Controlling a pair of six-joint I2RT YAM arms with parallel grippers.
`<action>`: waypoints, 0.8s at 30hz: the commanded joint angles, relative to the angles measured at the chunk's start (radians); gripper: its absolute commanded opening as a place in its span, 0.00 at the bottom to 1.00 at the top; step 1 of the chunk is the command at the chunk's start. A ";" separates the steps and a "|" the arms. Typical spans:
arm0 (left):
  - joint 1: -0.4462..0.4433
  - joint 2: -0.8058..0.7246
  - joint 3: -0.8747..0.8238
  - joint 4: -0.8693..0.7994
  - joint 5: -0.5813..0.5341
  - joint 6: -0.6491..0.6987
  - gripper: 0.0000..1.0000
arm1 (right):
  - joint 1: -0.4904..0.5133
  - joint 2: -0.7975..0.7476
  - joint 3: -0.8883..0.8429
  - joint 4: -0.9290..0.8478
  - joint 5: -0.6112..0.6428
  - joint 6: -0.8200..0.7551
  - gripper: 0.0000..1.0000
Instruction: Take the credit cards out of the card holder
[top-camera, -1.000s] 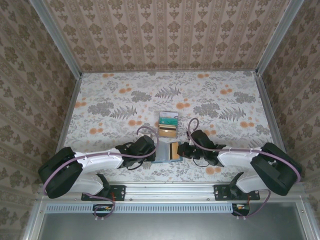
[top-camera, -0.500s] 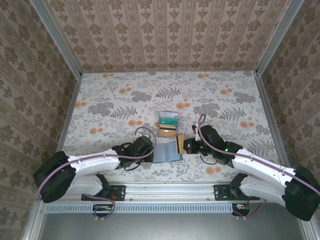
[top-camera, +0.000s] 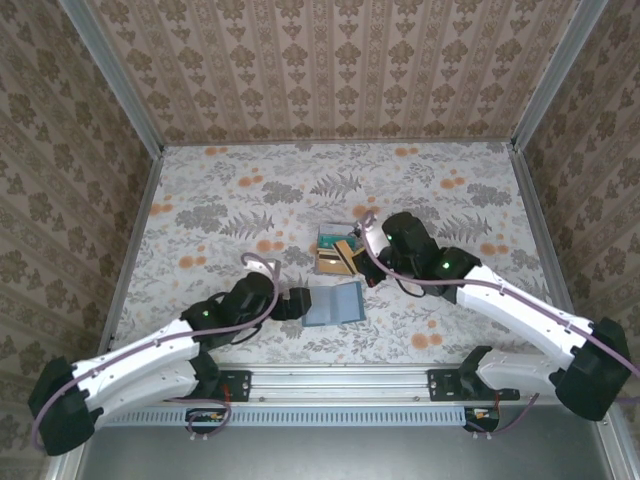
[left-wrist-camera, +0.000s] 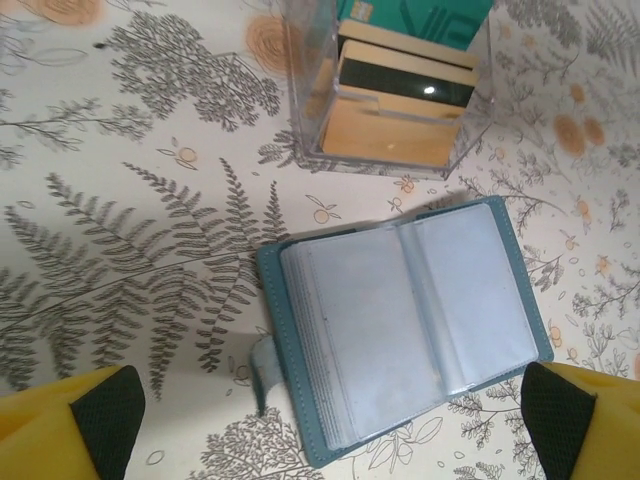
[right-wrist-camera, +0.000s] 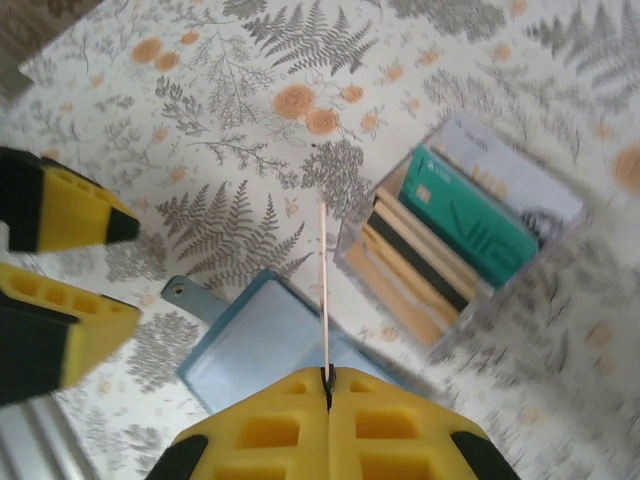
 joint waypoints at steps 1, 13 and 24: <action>0.024 -0.086 -0.031 -0.085 -0.025 0.032 1.00 | 0.008 0.093 0.138 -0.158 -0.004 -0.286 0.00; 0.091 -0.276 -0.085 -0.160 0.009 0.049 1.00 | -0.003 0.408 0.400 -0.341 0.034 -0.683 0.00; 0.130 -0.314 -0.107 -0.191 0.036 0.061 1.00 | -0.036 0.633 0.573 -0.429 0.028 -0.721 0.00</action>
